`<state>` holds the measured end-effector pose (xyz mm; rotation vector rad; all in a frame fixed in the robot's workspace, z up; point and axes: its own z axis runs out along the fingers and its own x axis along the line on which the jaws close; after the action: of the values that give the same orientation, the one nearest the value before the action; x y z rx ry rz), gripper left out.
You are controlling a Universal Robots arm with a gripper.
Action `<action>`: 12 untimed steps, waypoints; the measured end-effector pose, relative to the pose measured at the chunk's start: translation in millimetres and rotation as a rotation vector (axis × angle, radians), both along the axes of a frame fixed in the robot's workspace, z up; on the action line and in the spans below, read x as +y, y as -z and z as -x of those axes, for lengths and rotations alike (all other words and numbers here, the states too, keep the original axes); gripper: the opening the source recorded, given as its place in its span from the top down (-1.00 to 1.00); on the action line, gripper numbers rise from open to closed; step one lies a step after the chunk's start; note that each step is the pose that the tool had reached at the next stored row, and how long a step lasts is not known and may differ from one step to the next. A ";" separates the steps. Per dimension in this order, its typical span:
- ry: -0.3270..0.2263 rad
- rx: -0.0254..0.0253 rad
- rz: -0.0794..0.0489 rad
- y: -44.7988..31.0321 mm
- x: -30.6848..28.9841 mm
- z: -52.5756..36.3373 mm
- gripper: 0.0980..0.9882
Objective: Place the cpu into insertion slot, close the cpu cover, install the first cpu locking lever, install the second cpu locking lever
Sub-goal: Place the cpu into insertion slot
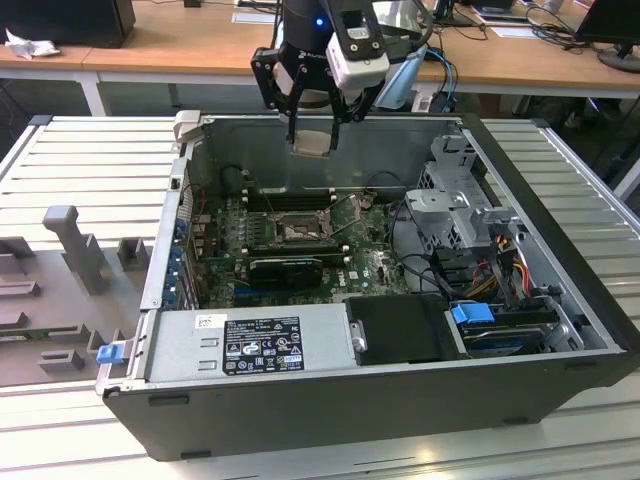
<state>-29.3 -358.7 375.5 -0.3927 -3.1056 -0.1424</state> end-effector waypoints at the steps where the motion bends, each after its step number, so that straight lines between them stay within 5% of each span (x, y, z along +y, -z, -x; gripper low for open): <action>1: 0.012 0.0000 0.000 0.1 0.0 0.0 0.03; 12: 0.145 0.0000 0.000 0.8 0.0 0.0 0.03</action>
<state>-29.3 -358.7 374.6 -0.6172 -3.0756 -0.1432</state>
